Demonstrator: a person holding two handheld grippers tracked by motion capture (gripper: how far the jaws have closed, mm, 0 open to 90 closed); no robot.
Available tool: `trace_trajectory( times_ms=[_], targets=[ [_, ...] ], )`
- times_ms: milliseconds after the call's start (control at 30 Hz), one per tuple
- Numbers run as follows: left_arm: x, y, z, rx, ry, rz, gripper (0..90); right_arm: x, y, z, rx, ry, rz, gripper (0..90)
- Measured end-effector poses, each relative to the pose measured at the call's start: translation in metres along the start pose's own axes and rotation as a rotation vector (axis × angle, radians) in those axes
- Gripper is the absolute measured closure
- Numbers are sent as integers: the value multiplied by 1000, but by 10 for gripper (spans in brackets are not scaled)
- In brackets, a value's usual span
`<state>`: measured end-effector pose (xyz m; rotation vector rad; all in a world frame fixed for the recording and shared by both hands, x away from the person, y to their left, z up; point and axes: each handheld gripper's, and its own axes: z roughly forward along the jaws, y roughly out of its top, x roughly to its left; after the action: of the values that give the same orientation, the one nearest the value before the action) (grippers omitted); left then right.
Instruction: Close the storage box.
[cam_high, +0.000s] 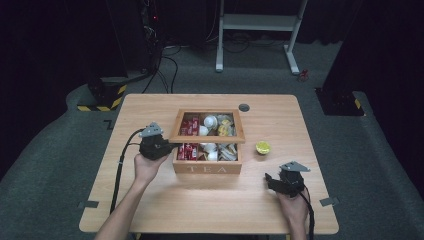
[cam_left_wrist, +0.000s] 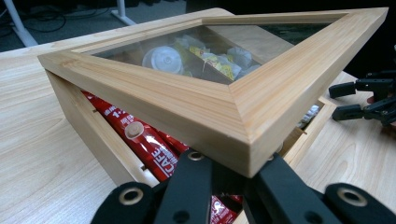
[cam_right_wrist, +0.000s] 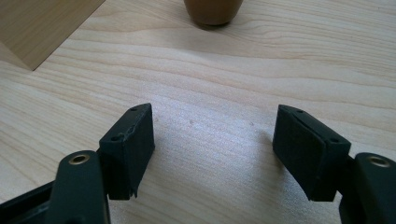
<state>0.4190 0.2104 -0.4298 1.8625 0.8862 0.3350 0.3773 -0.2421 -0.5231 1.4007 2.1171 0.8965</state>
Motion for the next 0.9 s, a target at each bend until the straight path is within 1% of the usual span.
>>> trace_trajectory(
  times_ms=[67,200,500,567,700,767,833,900],
  targets=[
    [-2,-2,0,-3,7,14,900,0,0,0,0,-1,0,293],
    [-3,-6,0,-5,1,5,900,0,0,0,-1,-2,0,296],
    [-3,-15,2,10,3,15,900,0,0,0,-2,-3,-3,297],
    [-4,-17,2,12,-1,7,900,0,0,0,-1,-3,0,297],
    [-3,-19,3,10,-3,7,900,0,0,0,-2,-3,-3,297],
    [-3,-21,3,10,-6,-1,900,0,0,0,-2,-3,-2,297],
    [-3,-25,4,8,-19,-13,900,0,0,0,-2,-4,-1,297],
    [-3,-28,5,14,-22,-11,900,0,0,0,-2,-3,-3,297]
  ],
)
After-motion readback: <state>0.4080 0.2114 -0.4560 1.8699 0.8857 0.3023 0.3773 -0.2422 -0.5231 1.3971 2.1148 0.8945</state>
